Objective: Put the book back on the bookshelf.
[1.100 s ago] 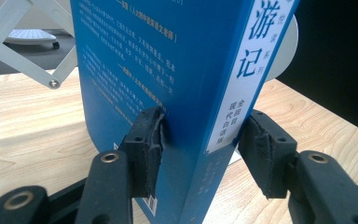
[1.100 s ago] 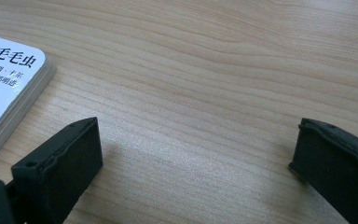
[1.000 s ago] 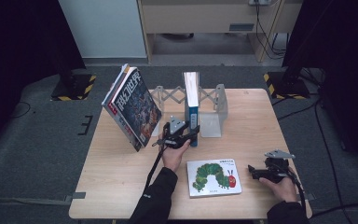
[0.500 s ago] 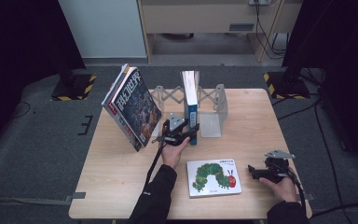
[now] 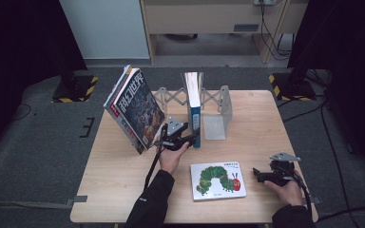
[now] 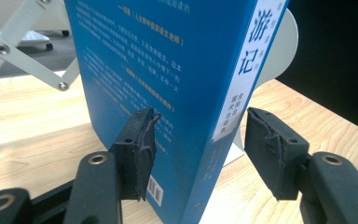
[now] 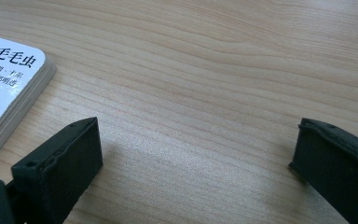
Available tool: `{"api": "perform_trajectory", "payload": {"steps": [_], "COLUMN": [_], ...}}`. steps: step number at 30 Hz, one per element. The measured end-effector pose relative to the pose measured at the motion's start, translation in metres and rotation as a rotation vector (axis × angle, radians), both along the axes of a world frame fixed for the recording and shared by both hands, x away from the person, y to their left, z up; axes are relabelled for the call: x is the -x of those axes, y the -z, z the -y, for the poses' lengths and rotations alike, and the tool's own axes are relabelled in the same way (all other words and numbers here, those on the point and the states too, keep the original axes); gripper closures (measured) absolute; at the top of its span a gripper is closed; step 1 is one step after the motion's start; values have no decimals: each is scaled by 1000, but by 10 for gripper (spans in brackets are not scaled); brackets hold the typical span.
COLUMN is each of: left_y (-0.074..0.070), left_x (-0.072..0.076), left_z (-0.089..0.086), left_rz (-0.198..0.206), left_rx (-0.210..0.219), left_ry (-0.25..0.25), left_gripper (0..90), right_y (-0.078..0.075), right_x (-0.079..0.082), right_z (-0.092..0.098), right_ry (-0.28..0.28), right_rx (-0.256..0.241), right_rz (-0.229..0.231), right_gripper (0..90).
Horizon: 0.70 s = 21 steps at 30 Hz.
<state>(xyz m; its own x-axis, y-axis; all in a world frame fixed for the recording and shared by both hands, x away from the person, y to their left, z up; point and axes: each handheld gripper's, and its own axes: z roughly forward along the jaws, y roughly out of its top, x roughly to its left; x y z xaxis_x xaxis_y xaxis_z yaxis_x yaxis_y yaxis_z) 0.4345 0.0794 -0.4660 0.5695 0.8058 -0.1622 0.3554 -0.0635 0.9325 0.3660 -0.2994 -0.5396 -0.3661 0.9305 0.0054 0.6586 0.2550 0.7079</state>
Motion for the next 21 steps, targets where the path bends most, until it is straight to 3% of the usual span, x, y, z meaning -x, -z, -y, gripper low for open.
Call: {"api": "perform_trajectory", "payload": {"steps": [8,14,17,21], "left_y": [-12,-19,-19,-16], "left_x": [0,-2,-3,-8], "left_z": [-4,7,16,21], "left_rz": [17,31,40,48], "left_rx": [35,41,10,-20], "left_ry": [-3,1,-22,-62], "left_gripper": [411,388,350,383], "right_y": [0,0,0,0], "right_x": [0,0,0,0], "right_z": [0,0,0,0], "right_ry": [0,0,0,0], "right_rx": [0,0,0,0], "right_rz": [0,0,0,0], "right_gripper": [17,16,16,16]}}
